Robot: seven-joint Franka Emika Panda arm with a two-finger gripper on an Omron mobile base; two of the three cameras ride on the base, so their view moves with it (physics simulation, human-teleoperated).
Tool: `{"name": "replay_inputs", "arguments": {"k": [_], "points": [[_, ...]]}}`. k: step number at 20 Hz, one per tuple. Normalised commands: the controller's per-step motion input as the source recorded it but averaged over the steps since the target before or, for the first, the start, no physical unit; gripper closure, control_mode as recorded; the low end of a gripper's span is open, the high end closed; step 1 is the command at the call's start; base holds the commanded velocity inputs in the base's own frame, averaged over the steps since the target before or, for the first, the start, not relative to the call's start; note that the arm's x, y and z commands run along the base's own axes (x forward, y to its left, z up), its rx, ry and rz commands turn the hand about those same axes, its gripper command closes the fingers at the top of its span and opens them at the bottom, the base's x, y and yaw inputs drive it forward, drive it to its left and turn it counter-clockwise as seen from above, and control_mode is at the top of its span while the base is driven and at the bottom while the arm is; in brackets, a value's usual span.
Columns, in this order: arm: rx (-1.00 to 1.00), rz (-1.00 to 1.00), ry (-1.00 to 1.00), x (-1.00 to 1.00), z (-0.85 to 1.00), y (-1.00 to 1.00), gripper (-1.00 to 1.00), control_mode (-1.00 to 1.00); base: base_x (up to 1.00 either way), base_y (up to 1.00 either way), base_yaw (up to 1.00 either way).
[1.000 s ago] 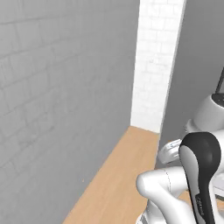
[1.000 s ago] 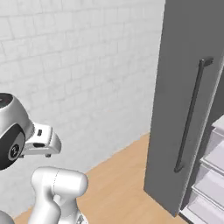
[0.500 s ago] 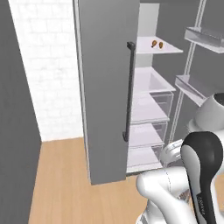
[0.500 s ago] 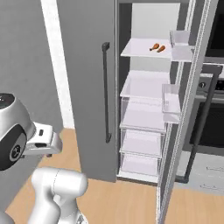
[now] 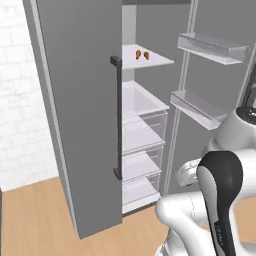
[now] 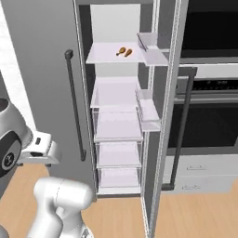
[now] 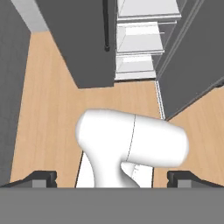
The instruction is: Place one carrot and one chicken drumstick in each tupperware on the nearby counter, to pack two identical lunches.
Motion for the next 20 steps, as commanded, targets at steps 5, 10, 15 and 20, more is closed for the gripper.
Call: {"name": "replay_inputs", "arguments": {"k": [5,10,15,20], "points": [[0.0,0.0,0.0,0.0,0.0,0.0,-1.0,1.0,0.7,-0.23,0.0],[0.0,0.0,0.0,0.0,0.0,0.0,-1.0,1.0,0.82,-0.29,0.0],[0.0,0.0,0.0,0.0,0.0,0.0,-1.0,1.0,0.58,-0.39,-0.03],[0.0,0.0,0.0,0.0,0.0,0.0,-1.0,1.0,0.42,-0.11,-0.11]]}}
